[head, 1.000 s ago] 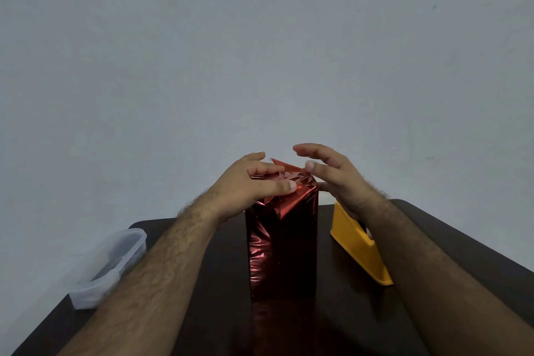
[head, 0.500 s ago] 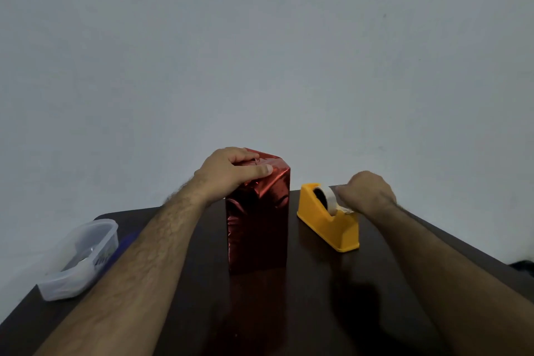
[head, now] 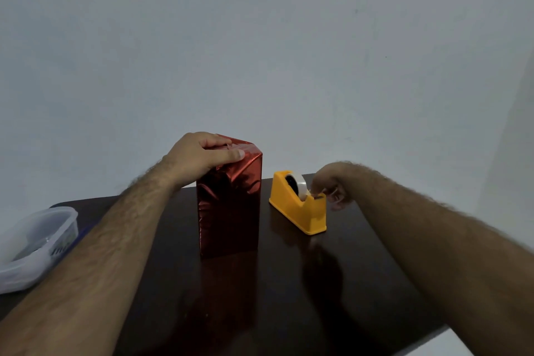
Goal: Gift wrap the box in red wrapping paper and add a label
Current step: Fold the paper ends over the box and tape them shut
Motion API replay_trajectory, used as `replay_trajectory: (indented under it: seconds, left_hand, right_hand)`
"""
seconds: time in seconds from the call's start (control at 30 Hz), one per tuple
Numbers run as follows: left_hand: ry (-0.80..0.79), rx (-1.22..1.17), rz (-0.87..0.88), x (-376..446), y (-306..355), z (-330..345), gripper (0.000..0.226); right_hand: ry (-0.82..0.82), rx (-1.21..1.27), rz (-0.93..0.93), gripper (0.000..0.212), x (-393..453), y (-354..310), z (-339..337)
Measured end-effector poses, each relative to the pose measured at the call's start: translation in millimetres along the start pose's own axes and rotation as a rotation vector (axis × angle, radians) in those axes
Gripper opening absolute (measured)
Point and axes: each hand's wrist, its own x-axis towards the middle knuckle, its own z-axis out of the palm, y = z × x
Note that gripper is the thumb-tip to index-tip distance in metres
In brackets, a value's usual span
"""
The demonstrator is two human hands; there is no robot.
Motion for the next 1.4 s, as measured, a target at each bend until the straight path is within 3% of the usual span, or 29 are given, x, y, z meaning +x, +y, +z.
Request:
replay_trajectory:
  seconds: [0.07,0.2,0.33,0.57,0.73,0.87,1.13,1.27,1.4]
  left_hand:
    - [0.007,0.006,0.002,1,0,0,0.055]
    - [0.005,0.004,0.008,0,0,-1,0.053]
    - [-0.005,-0.03,-0.006,-2,0,0,0.044]
    - [-0.001,-0.033,-0.003,-2,2,0,0.047]
    - [-0.013,-0.032,0.011,-3,3,0,0.035]
    - [-0.007,-0.027,0.017,-3,3,1,0.032]
    - [-0.026,-0.035,-0.006,-3,2,-2,0.02]
    - [-0.007,-0.024,-0.002,-1,0,-1,0.038]
    - [-0.047,-0.067,-0.024,-2,1,0,0.008]
  right_hand:
    - [-0.029,0.074,0.059,0.013,1,0,3]
    - [-0.078,0.226,0.086,0.029,5,3,4]
    - [-0.072,0.365,0.067,0.01,3,7,3]
    - [-0.093,0.673,0.046,0.004,-6,25,8]
    - [-0.097,0.823,-0.061,0.021,-4,33,12]
    - [-0.093,0.793,-0.088,0.028,-7,40,17]
    - [-0.008,0.763,-0.149,0.02,-11,60,28]
    - [0.013,0.641,-0.147,0.02,-16,67,30]
    - [0.006,0.616,-0.124,0.037,-15,74,35]
